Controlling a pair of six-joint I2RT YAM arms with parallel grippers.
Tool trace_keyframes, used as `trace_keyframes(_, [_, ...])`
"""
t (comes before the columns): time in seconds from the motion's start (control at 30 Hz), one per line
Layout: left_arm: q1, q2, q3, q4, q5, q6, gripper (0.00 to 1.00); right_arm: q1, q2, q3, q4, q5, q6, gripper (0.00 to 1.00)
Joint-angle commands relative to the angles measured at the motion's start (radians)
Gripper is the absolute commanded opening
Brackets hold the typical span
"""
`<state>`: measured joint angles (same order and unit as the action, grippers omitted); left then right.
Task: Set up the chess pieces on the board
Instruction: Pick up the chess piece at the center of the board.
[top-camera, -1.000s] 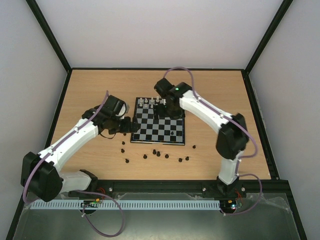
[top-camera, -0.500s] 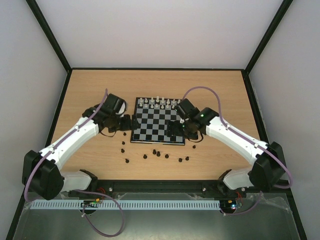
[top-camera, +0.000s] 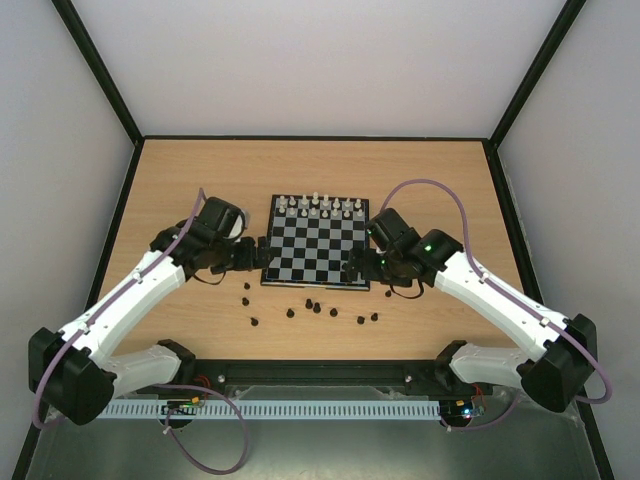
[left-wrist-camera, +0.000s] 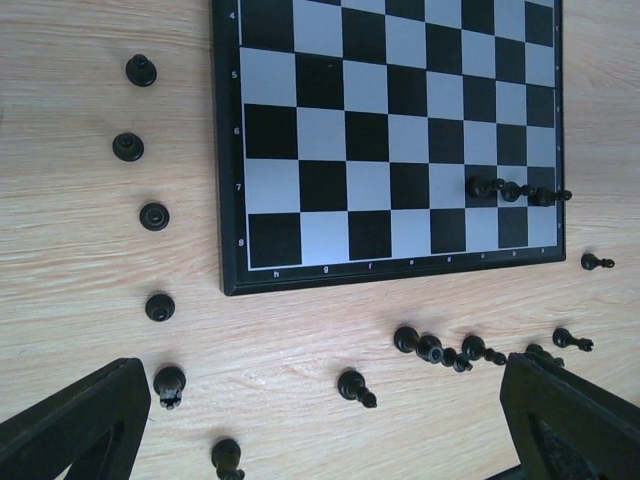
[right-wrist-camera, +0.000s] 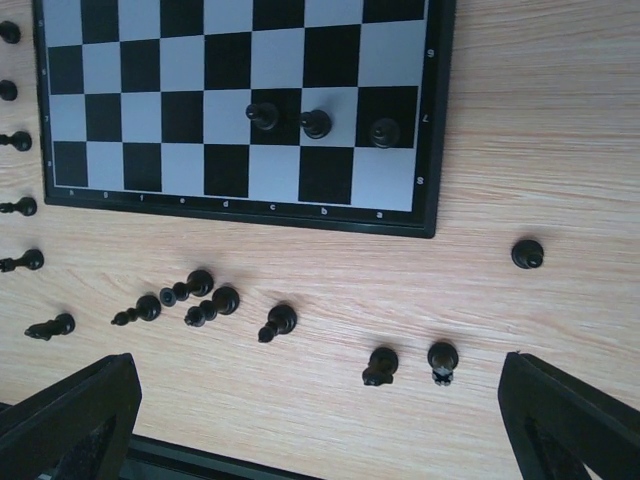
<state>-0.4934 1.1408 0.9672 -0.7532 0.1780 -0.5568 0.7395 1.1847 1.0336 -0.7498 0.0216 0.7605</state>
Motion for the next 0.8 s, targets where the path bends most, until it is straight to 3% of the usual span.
trace_keyframes(0.0, [0.005, -0.022, 0.029, -0.084, -0.017, 0.015, 0.99, 0.004, -0.044, 0.01, -0.098, 0.049, 0.034, 0.99])
trace_keyframes(0.47, [0.066, 0.104, 0.155, -0.08, 0.01, 0.095, 0.99, -0.002, 0.006, 0.037, -0.255, 0.133, 0.095, 0.99])
trace_keyframes(0.77, [0.159, 0.138, 0.155, -0.104, 0.012, 0.166, 0.99, -0.114, 0.036, -0.091, -0.133, 0.049, 0.05, 0.98])
